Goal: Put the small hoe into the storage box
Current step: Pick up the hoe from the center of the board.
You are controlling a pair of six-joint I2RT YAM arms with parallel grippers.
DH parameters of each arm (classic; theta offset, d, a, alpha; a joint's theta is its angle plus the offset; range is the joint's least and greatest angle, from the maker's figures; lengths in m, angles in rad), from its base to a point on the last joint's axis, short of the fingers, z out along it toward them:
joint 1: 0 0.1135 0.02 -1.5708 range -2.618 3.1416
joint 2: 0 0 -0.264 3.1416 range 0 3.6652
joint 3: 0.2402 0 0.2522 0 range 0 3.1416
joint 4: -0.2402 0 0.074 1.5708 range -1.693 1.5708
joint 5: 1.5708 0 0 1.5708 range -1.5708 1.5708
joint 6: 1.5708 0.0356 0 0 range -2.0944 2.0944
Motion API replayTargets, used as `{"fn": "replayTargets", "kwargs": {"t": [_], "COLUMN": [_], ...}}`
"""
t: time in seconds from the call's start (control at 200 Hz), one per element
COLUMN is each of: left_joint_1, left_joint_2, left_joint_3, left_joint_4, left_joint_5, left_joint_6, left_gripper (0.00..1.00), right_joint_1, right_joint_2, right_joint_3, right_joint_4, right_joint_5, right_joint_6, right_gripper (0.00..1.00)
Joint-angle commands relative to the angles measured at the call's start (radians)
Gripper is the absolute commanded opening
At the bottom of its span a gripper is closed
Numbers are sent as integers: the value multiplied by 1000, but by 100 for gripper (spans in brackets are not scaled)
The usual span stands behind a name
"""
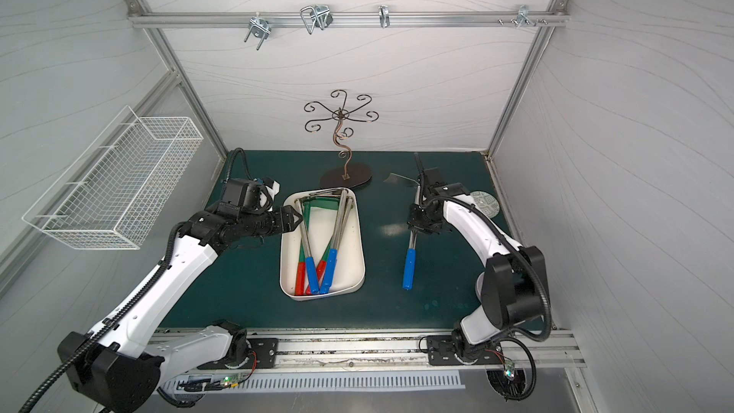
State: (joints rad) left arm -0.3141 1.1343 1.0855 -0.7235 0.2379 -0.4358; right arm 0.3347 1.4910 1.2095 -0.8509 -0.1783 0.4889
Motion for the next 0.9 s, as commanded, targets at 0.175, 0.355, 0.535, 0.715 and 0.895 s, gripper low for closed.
{"fn": "replayTargets", "kwargs": {"t": [0.175, 0.355, 0.535, 0.715, 0.895], "left_joint_1": [1, -67, -108, -115, -120], "left_joint_2": [24, 59, 112, 140, 167], "left_joint_3": [-133, -214, -246, -223, -202], "left_joint_4": [399, 648, 834, 884, 903], "left_joint_5": [287, 322, 310, 282, 284], "left_joint_6": [-204, -336, -430, -447, -445], "left_gripper": [71, 71, 72, 73, 74], "right_joint_1": [49, 152, 255, 346, 416], "right_joint_2": [-181, -176, -135, -99, -68], "right_joint_3": [-145, -172, -200, -208, -202], "right_joint_4": [285, 554, 758, 851, 917], "right_joint_5": [-538, -692, -736, -739, -749], "right_joint_6": [218, 362, 481, 527, 544], "right_gripper": [0, 0, 0, 0, 0]}}
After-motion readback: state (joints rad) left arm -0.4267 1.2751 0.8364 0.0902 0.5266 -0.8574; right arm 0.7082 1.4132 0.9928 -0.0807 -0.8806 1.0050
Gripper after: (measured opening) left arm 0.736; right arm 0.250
